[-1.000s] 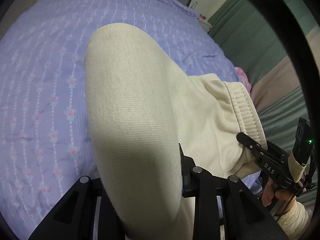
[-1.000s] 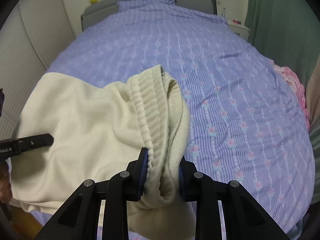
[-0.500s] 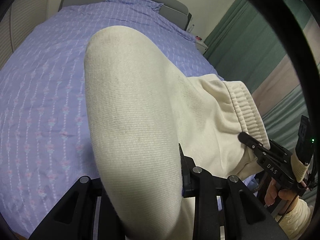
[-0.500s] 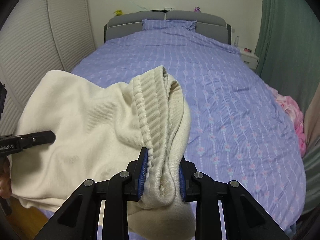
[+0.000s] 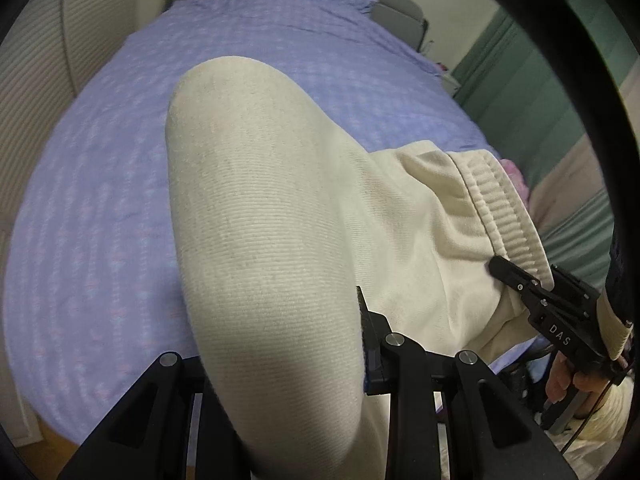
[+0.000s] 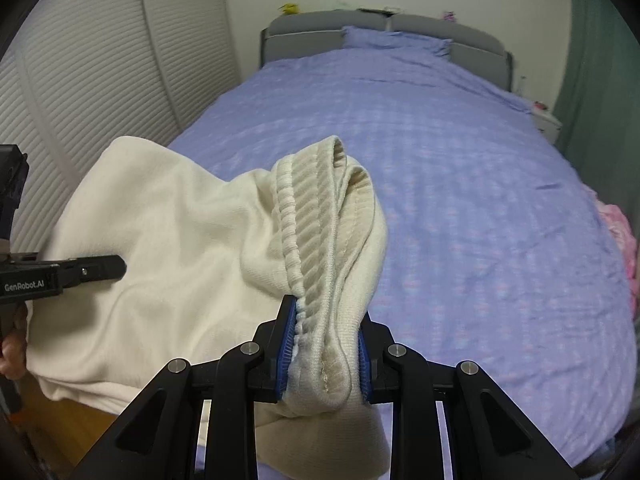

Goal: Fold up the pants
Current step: 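Lift the folded pants by the waistband with the right gripper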

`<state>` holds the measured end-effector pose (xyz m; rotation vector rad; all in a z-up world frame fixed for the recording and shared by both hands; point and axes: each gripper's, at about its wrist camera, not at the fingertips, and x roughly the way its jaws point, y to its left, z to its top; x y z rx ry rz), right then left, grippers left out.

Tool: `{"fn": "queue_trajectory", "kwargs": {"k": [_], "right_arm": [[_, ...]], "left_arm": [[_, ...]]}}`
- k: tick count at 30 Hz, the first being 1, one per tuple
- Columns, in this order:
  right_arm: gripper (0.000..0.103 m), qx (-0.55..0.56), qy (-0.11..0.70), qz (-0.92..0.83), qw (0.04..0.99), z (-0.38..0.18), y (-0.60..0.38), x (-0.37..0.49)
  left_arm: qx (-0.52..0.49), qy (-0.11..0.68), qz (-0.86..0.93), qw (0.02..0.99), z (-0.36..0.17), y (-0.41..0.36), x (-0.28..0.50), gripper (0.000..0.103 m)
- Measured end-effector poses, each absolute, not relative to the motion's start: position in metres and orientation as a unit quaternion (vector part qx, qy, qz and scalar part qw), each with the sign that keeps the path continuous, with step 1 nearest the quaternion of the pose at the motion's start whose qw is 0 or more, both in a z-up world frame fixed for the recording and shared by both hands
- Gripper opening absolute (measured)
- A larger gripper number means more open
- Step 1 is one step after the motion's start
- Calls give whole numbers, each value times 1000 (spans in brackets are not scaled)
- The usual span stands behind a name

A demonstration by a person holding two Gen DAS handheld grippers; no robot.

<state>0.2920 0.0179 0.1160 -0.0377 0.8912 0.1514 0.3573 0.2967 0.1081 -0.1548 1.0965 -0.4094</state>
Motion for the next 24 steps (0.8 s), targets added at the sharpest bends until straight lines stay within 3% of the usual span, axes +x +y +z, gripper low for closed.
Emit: {"fn": "queue_trajectory", "kwargs": {"k": [5,16,24], "right_arm": [[26,-24,452,109,885,111,20,292],[26,-80,484,167,855,46,180,341],[26,-97,483,177,852,9,259,374]], "left_arm": [[-65,537,-159,826,85,367,361,29],[-43,585,-96,804,9,499,415,29],[2,599,-75,798,-30,548,469,29]]}}
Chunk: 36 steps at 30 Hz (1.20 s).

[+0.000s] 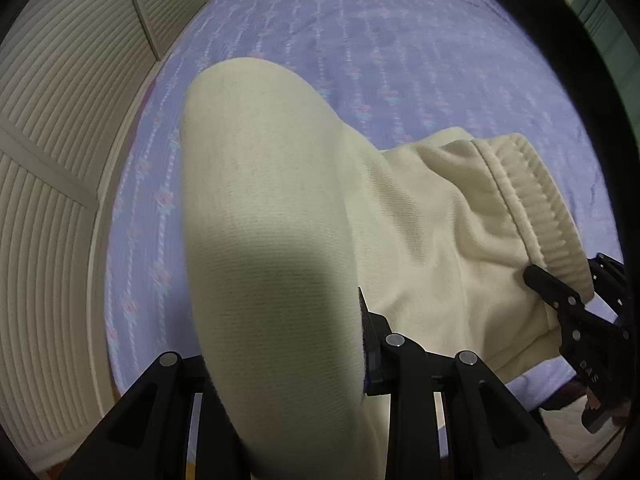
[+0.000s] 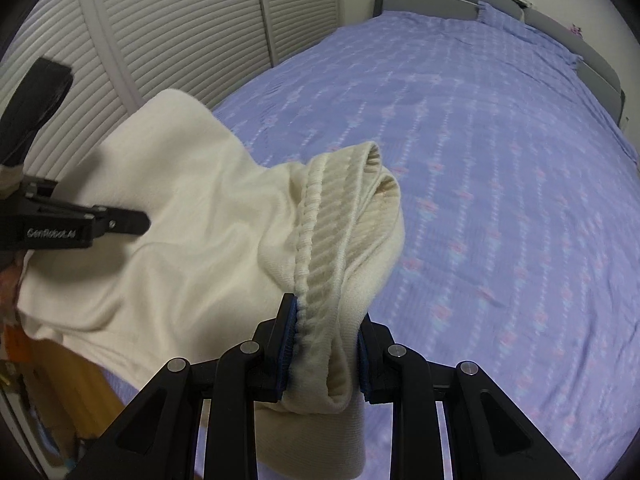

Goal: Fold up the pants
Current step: 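Lift the folded pants by the waistband with the right gripper, then lower the folded pants onto the bed edge and open the right gripper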

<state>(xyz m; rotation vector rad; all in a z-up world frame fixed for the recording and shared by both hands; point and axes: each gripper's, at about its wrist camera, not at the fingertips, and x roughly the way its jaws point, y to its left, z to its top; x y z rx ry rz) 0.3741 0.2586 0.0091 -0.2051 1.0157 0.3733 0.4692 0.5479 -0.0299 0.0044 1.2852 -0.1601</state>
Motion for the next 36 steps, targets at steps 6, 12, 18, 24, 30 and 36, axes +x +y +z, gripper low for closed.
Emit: {"fn": "queue_trajectory", "kwargs": {"k": [6,12,18,24,30,36], "right_arm": [[26,-111,496,173,843,-28,295,388],[27,-105,538,176,818,-54,297,380],[39,-28,595,168,785,-65,267,402],[52,-40,575,125,807,-43,234,399],[54,-56,551,111,825,-11,198,401],[72,-78,493,128,857,45,148,361]], "left_arm": [[18,622,-53,781,-75,574,500,29],[-27,647,-28,761,-110,593,504,36],[-57,660,12,749,-115,610,494,63],[43,636,82,766,-82,606,469,73],[45,569,87,817,-19,559,426,74],[40,497,76,863,35,486,378,80]]}}
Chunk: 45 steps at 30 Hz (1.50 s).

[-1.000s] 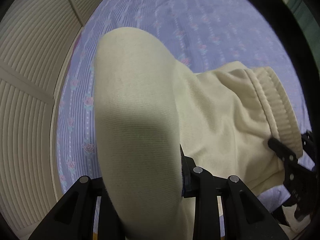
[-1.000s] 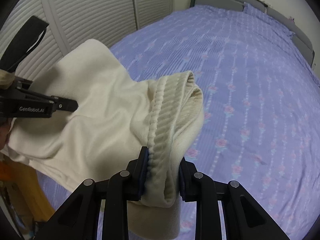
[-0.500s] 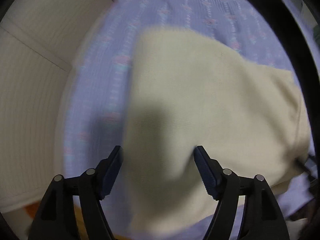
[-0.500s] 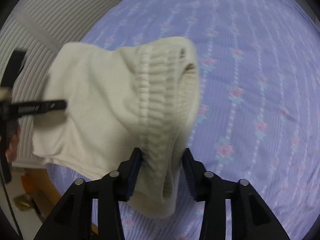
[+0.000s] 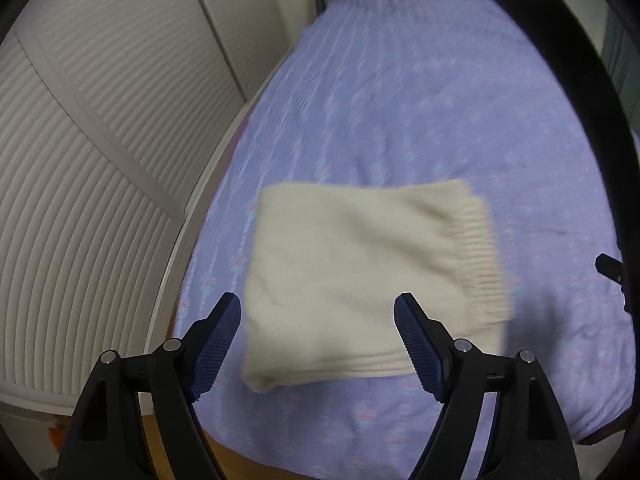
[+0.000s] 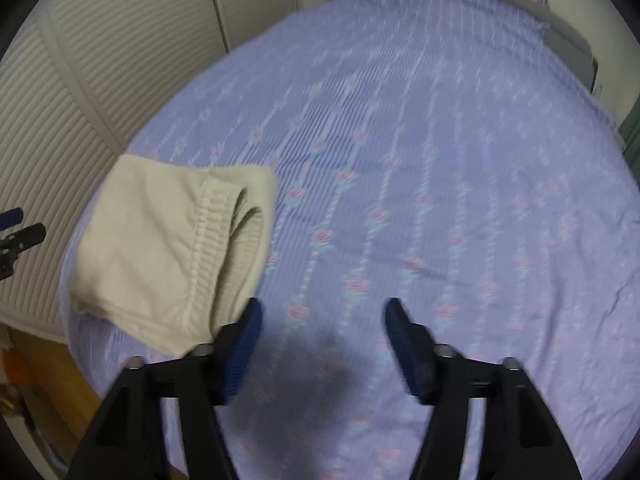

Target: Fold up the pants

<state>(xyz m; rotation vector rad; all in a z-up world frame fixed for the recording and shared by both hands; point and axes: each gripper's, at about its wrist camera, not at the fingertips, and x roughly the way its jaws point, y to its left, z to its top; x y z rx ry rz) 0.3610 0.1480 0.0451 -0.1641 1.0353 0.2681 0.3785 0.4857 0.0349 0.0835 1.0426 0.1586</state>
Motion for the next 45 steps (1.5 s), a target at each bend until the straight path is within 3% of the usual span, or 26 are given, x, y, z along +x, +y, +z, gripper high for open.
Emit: {"fn": "queue_trajectory", "kwargs": {"k": [6,22,33,45], "right_arm": [[80,-75,452,123,880,98,88,324],[80,-48,417,94,903,192,-114,203],[80,-6,414,52,909,208,-214,150],[80,7,399,13,917,214,-264,137]], "left_arm": [[29,459,66,885,71,405,342,85],[43,396,18,917,169,179,239,96],[33,399,-30,916,176,80,210,96],[32,408,-44,911,173,40,201,96]]}}
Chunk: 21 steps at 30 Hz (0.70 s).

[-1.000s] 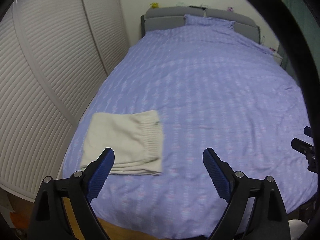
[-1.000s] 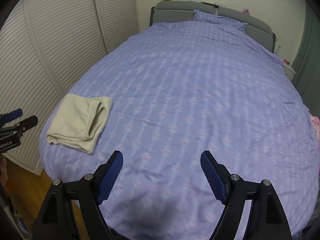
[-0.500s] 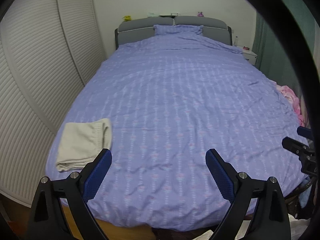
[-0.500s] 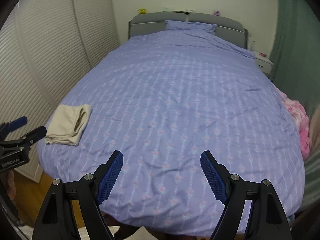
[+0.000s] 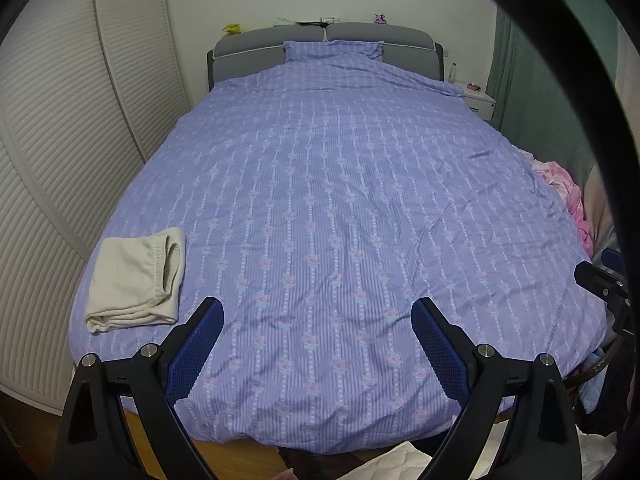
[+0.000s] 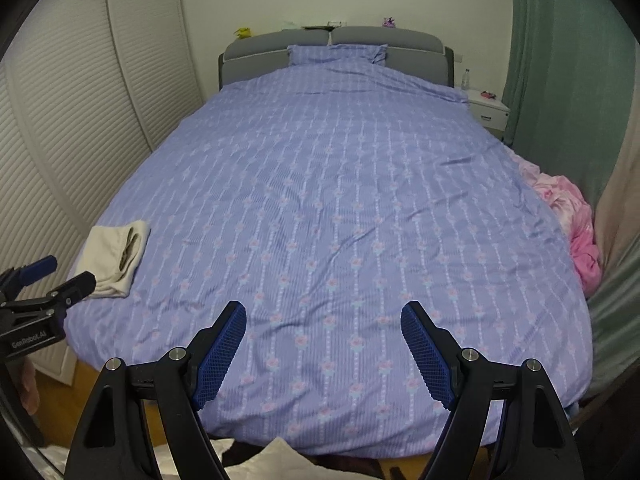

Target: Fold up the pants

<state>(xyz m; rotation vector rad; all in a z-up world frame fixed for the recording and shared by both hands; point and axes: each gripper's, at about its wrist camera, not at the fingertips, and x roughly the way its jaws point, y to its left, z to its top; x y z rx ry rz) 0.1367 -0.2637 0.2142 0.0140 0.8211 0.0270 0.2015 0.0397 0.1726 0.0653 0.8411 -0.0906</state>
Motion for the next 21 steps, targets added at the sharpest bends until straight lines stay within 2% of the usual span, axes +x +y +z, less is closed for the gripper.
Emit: {"fn": "queue_trajectory", "kwargs": {"k": [21], "right_arm": [[80,8,401,11,916,216,-258,135]], "left_arm": [[38,417,-39,907,172,39,201,98]]}}
